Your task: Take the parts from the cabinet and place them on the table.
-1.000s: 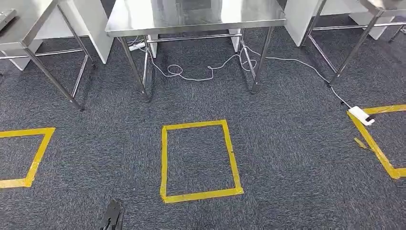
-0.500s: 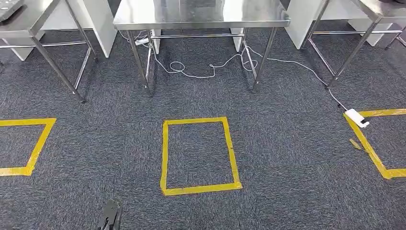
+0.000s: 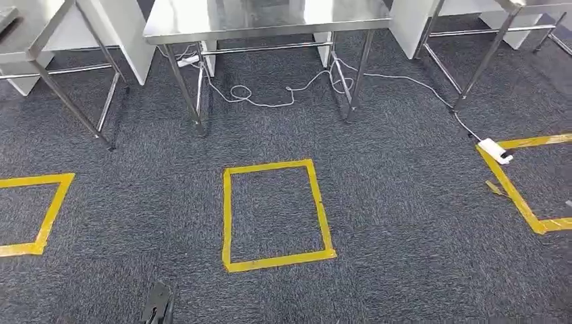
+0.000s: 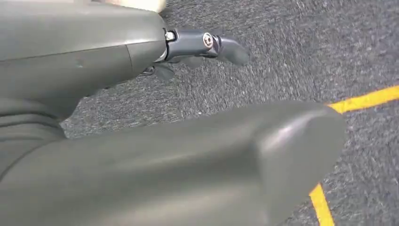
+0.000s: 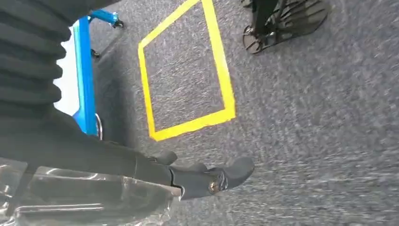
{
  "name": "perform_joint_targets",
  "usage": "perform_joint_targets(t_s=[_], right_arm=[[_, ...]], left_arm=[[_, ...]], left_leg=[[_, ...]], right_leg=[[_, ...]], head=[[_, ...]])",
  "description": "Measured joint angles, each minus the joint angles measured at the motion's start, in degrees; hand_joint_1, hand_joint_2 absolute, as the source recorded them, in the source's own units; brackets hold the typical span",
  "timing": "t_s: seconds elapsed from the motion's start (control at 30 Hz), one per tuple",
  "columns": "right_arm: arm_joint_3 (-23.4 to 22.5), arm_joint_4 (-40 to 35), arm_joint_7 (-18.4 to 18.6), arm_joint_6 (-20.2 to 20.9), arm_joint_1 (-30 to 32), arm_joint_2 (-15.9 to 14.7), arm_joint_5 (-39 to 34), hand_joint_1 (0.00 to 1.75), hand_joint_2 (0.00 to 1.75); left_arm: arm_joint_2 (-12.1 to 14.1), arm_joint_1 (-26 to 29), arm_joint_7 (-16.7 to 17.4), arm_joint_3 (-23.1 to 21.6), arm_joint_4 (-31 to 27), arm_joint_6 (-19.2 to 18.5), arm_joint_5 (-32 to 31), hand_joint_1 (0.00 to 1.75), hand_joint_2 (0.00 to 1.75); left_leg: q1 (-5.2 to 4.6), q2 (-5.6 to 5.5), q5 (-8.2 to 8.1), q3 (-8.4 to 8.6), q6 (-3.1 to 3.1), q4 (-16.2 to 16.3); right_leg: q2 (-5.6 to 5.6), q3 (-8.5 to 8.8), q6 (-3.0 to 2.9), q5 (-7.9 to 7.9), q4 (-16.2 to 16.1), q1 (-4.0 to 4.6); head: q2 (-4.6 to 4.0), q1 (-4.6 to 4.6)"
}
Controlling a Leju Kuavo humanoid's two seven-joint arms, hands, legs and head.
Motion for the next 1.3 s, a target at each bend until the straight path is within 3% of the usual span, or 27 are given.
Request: perform_joint_targets(t_s=[0.07, 0.1, 0.13, 0.2, 0.23, 0.27, 0.4, 0.43, 0.47, 0.5, 0.57, 0.6, 0.67, 0.73, 0.77, 0.8, 0.9, 0.93, 1.0, 1.03, 1.07, 1.1, 1.13, 1.2, 1.23, 1.27, 1.3], right_arm=[[0.0, 0.0, 0.1, 0.0, 0.1, -0.1, 0.0, 0.0, 0.0], [0.0, 0.0, 0.1, 0.0, 0.2, -0.1, 0.0, 0.0, 0.0], [0.0, 0.0, 0.3, 0.0, 0.3, -0.1, 0.0, 0.0, 0.0], [0.1, 0.0, 0.5, 0.0, 0.2, 0.0, 0.0, 0.0, 0.0], [0.2, 0.0, 0.5, 0.0, 0.2, 0.0, 0.0, 0.0, 0.0], [0.2, 0.0, 0.5, 0.0, 0.1, 0.2, 0.0, 0.0, 0.0], [0.4, 0.0, 0.5, 0.0, 0.4, 0.2, 0.0, 0.0, 0.0], [0.4, 0.0, 0.6, 0.0, 0.3, 0.1, 0.0, 0.0, 0.0], [0.5, 0.0, 0.6, 0.0, 0.3, 0.2, 0.0, 0.0, 0.0], [0.5, 0.0, 0.6, 0.0, 0.2, 0.2, 0.1, 0.0, 0.0], [0.6, 0.0, 0.6, 0.0, 0.1, 0.1, 0.1, 0.0, 0.0], [0.6, 0.0, 0.6, 0.0, 0.2, 0.1, 0.1, 0.0, 0.0], [0.6, 0.0, 0.7, 0.0, 0.4, 0.0, 0.1, 0.0, 0.0], [0.6, 0.0, 0.7, 0.0, 0.3, -0.1, 0.1, 0.0, 0.0], [0.6, 0.0, 0.7, 0.0, 0.2, -0.1, 0.1, 0.0, 0.0], [0.7, 0.0, 0.7, 0.1, 0.1, -0.1, 0.0, 0.0, 0.0], [0.7, 0.0, 0.7, 0.2, 0.5, -0.2, -0.1, 0.0, 0.0], [0.7, 0.0, 0.7, 0.2, 0.4, -0.2, -0.1, 0.0, 0.0], [0.8, 0.0, 0.7, 0.3, 0.3, -0.1, -0.1, 0.0, 0.0], [0.8, 0.0, 0.7, 0.3, 0.3, -0.1, -0.1, 0.0, 0.0], [0.9, 0.0, 0.7, 0.3, 0.3, -0.1, -0.1, 0.0, 0.0], [0.9, 0.0, 0.7, 0.3, 0.4, -0.1, -0.1, 0.0, 0.0], [0.9, 0.0, 0.7, 0.3, 0.5, -0.1, -0.1, 0.0, 0.0], [0.9, 0.0, 0.7, 0.5, 0.5, 0.0, -0.1, 0.0, 0.0], [0.9, 0.0, 0.7, 0.5, 0.4, 0.0, -0.1, 0.0, 0.0], [1.0, 0.0, 0.7, 0.6, 0.3, 0.0, -0.1, 0.0, 0.0], [1.0, 0.0, 0.7, 0.7, 0.2, 0.1, -0.1, 0.0, 0.0]], left_arm=[[0.0, 0.1, 0.1, 0.0, 0.0, 0.0, -0.1, 0.0, 0.0], [0.0, 0.1, 0.2, 0.0, 0.0, 0.0, -0.1, 0.0, 0.0], [0.0, 0.2, 0.2, 0.0, 0.0, 0.0, -0.3, 0.0, 0.0], [0.0, 0.2, 0.3, 0.0, 0.0, 0.0, -0.4, 0.0, 0.0], [0.0, 0.2, 0.4, 0.0, 0.0, 0.0, -0.4, 0.0, 0.0], [0.2, 0.2, 0.6, 0.0, 0.0, 0.0, -0.4, 0.0, 0.0], [0.1, 0.3, 0.9, 0.0, 0.0, -0.1, -0.4, 0.0, 0.0], [0.0, 0.3, 0.9, 0.0, 0.0, -0.1, -0.4, 0.0, 0.0], [0.0, 0.3, 0.9, 0.0, 0.0, -0.1, -0.4, 0.0, 0.0], [0.0, 0.4, 0.9, 0.0, 0.0, -0.1, -0.4, 0.0, 0.0], [0.0, 0.6, 1.0, 0.0, 0.0, 0.0, -0.4, 0.0, 0.0], [0.0, 0.7, 1.0, 0.0, 0.0, 0.0, -0.4, 0.0, 0.0], [0.0, 0.6, 1.0, 0.0, 0.0, 0.0, -0.4, 0.0, 0.0], [-0.1, 0.6, 1.0, 0.0, 0.0, 0.0, -0.4, 0.0, 0.0], [-0.1, 0.5, 1.0, 0.0, 0.0, 0.0, -0.4, 0.0, 0.0], [-0.1, 0.5, 1.0, 0.0, 0.0, 0.0, -0.4, 0.0, 0.0], [-0.2, 0.4, 1.0, 0.0, 0.0, 0.0, -0.5, 0.0, 0.0], [-0.2, 0.4, 1.0, 0.0, 0.0, 0.1, -0.5, 0.0, 0.0], [-0.2, 0.4, 1.1, 0.0, 0.0, 0.1, -0.5, 0.0, 0.0], [-0.2, 0.5, 1.2, 0.0, 0.0, 0.1, -0.5, 0.0, 0.0], [-0.2, 0.6, 1.5, 0.0, 0.0, 0.1, -0.5, 0.0, 0.0], [-0.2, 0.7, 2.3, 0.0, 0.1, -0.1, -0.6, 0.0, 0.0], [-0.2, 0.8, 3.4, 0.0, 0.1, -0.5, -0.7, 0.0, 0.0], [-0.2, 0.9, 5.5, 0.0, 0.1, -1.3, -1.1, 0.0, 0.0], [-0.2, 0.9, 6.3, 0.0, 0.1, -1.4, -1.2, 0.0, 0.0], [-0.1, 1.0, 7.0, 0.0, 0.1, -1.6, -1.5, 0.0, 0.0], [0.0, 1.2, 8.0, 0.0, 0.2, -1.9, -1.7, 0.0, 0.0]], left_leg=[[0.21, -0.07, -3.85, -4.19, -0.32, 9.5], [0.27, -0.07, -3.68, -4.69, -0.3, 10.8], [0.32, -0.14, -2.07, -3.81, -0.13, 9.1], [0.32, -1.36, 3.27, 1.04, 0.53, -0.2], [0.31, -3.49, 5.39, 3.55, 1.06, -5.4], [0.5, -6.17, 4.63, 4.2, 1.4, -6.5], [0.09, -3.75, 5.13, 3.8, 1.87, -7.5], [0.75, -2.59, 5.81, 3.93, 2.14, -8.4], [0.52, -2.15, 5.91, 3.78, 2.39, -8.4], [0.39, -1.12, 5.92, 3.67, 2.41, -8.4], [0.11, 0.76, 5.97, 3.38, 2.49, -8.4], [0.01, 1.64, 5.99, 3.31, 2.5, -8.3], [0.0, 3.11, 5.99, 3.37, 2.47, -8.3], [-0.07, 4.46, 5.91, 3.62, 2.29, -8.3], [-0.47, 4.9, 5.81, 3.66, 2.09, -8.2], [-0.77, 5.35, 5.72, 3.65, 1.82, -8.1], [-0.62, 6.68, 5.86, 3.84, 1.11, -8.1], [-0.36, 6.45, 5.29, 3.5, 0.67, -7.8], [0.08, 1.25, 0.89, 1.6, 0.06, -2.4], [0.3, -0.01, -2.1, -0.75, -0.22, 3.2], [0.38, -0.39, -4.22, -3.03, -0.4, 8.3], [0.41, -0.44, -4.89, -4.41, -0.51, 11.5], [0.45, -0.44, -4.05, -4.35, -0.5, 11.4], [0.61, -0.76, 0.85, -0.77, -0.3, 4.1], [0.82, -2.06, 3.63, 1.88, -0.13, -1.5], [1.03, -4.98, 4.8, 3.63, 0.15, -5.5], [1.08, -5.43, 4.52, 4.0, 0.16, -6.5]], right_leg=[[0.82, -0.53, -0.15, 0.14, 0.1, 0.27], [1.28, -0.64, -0.16, 0.16, 0.2, 0.39], [1.85, -0.68, -0.16, 0.16, 0.4, 0.43], [3.18, -0.64, -0.12, 0.14, 0.7, 0.51], [3.89, -0.66, -0.07, 0.17, 0.8, 0.49], [4.26, -1.02, 0.3, 0.39, 0.8, 0.65], [6.73, -2.49, 2.02, 1.5, 0.4, 0.63], [5.03, -3.01, 1.93, 0.94, 1.4, 0.81], [1.98, -4.38, 1.71, -0.63, 3.8, 1.1], [0.74, -6.47, 1.49, -2.88, 8.0, 0.98], [0.16, -10.68, 1.46, -6.66, 17.4, 0.91], [0.1, -11.46, 1.9, -7.16, 19.9, 0.83], [-0.24, -8.17, 2.97, -5.11, 15.1, 0.72], [-2.83, -1.11, 3.87, -1.26, 2.9, 0.6], [-5.23, 0.0, 3.14, -1.24, 0.1, 0.73], [-4.32, 0.35, 2.69, -0.57, 0.0, 1.25], [-2.77, -0.82, 1.59, -0.3, 0.1, 1.1], [-2.03, 0.04, 0.92, 0.09, -0.2, -0.02], [-1.21, -0.57, 0.12, 0.56, -0.1, 0.07], [-0.5, -0.82, -0.11, 0.72, -0.1, 0.07], [0.19, -1.02, -0.26, 0.85, -0.1, 0.12], [0.92, -1.1, -0.22, 0.89, 0.0, 0.18], [1.63, -1.07, -0.19, 0.91, 0.0, 0.18], [3.26, -1.05, -0.15, 0.9, 0.4, 0.1], [4.12, -1.07, -0.13, 0.88, 0.7, 0.09], [4.79, -1.33, -0.07, 0.9, 0.8, 0.05], [5.41, -1.69, 0.33, 0.86, 1.4, 0.9]], head=[[0.0, -0.08], [0.0, -0.02], [0.0, -0.06], [0.0, -0.09], [0.0, -0.09], [0.0, 0.13], [0.0, -0.44], [0.0, -0.46], [0.0, -0.28], [0.02, 0.13], [0.0, 0.15], [0.02, 0.31], [0.0, 0.35], [0.0, 0.37], [0.0, 0.42], [0.0, 0.24], [0.0, 0.22], [0.02, 0.29], [0.02, -0.37], [0.0, -0.39], [0.02, -0.35], [0.0, -0.37], [0.02, -0.35], [0.0, -0.37], [0.0, -0.39], [0.0, -0.41], [0.0, -0.27]])
